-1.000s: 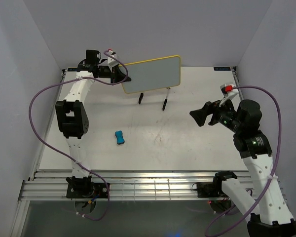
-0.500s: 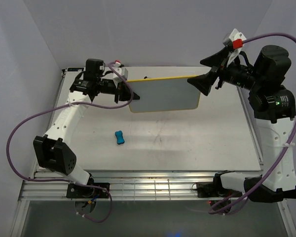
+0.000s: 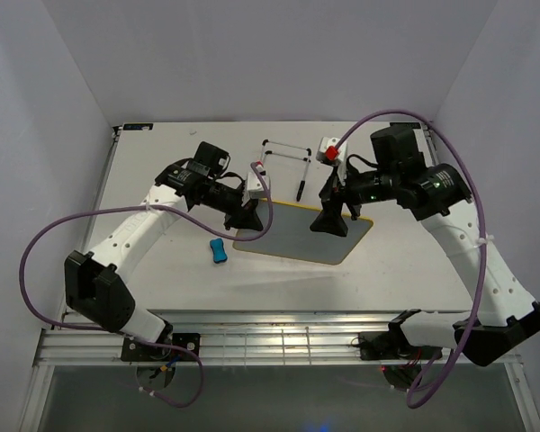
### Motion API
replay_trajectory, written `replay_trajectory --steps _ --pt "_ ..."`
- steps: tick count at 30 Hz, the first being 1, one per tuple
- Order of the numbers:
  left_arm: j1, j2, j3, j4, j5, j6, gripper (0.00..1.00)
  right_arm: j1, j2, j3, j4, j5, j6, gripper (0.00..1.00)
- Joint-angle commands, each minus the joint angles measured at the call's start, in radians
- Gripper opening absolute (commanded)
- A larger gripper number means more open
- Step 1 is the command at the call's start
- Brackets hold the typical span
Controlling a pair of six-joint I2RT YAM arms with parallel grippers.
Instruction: Erase the whiteboard
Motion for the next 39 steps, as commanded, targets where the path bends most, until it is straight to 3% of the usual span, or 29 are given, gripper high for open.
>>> replay_trajectory --steps 1,4,9,12,15,16,19,20,21,22,25,31,32,33,35,37,39 --pt "-0.019 -0.111 0.000 0.010 0.035 0.047 0.00 0.033 0.006 0.003 -0.026 0.036 -0.049 0.98" --pt "-0.024 -0.134 -0.019 0.016 0.055 0.070 0.00 0.047 0.024 -0.015 -0.029 0.034 -0.056 1.00" --pt "-0.025 -0.163 -0.030 0.019 0.106 0.097 0.00 0.064 0.039 -0.068 -0.032 0.013 -0.076 0.88" --pt "-0.030 -0.158 -0.036 0.019 0.121 0.110 0.00 0.070 0.042 -0.068 -0.035 0.028 -0.086 0.87" --pt "-0.035 -0.151 -0.043 0.021 0.115 0.110 0.00 0.075 0.046 -0.062 -0.045 0.010 -0.099 0.71" --pt "-0.035 -0.149 -0.045 0.021 0.111 0.110 0.00 0.075 0.039 -0.063 -0.043 0.007 -0.101 0.58" --pt "-0.036 -0.140 -0.036 0.021 0.091 0.101 0.00 0.081 0.026 -0.069 -0.037 0.028 -0.102 0.55" --pt "-0.036 -0.138 -0.033 0.019 0.092 0.101 0.00 0.084 0.023 -0.072 -0.034 0.039 -0.104 0.49" --pt "-0.035 -0.138 -0.024 0.019 0.094 0.101 0.00 0.087 0.010 -0.083 -0.028 0.043 -0.103 0.21" --pt "-0.036 -0.135 -0.017 0.018 0.094 0.097 0.00 0.090 0.004 -0.091 -0.019 0.054 -0.102 0.08" --pt "-0.035 -0.112 0.024 -0.003 0.087 0.076 0.00 0.095 -0.028 -0.134 0.021 0.120 -0.099 0.08" --pt "-0.035 -0.089 0.075 -0.010 0.089 0.053 0.00 0.099 -0.074 -0.164 0.089 0.113 -0.101 0.08" --pt "-0.035 -0.086 0.075 -0.001 0.059 0.035 0.03 0.098 -0.079 -0.166 0.095 0.108 -0.101 0.08" --pt "-0.035 -0.086 0.075 0.007 0.039 0.019 0.19 0.099 -0.080 -0.164 0.103 0.102 -0.102 0.08" --pt "-0.035 -0.092 0.055 0.108 -0.085 -0.097 0.35 0.099 -0.077 -0.149 0.098 0.105 -0.106 0.08" --pt "-0.035 -0.112 0.033 0.211 -0.179 -0.210 0.97 0.099 -0.073 -0.138 0.100 0.128 -0.106 0.08" --pt "-0.035 -0.131 0.026 0.240 -0.262 -0.237 0.98 0.099 -0.067 -0.128 0.106 0.142 -0.106 0.08"
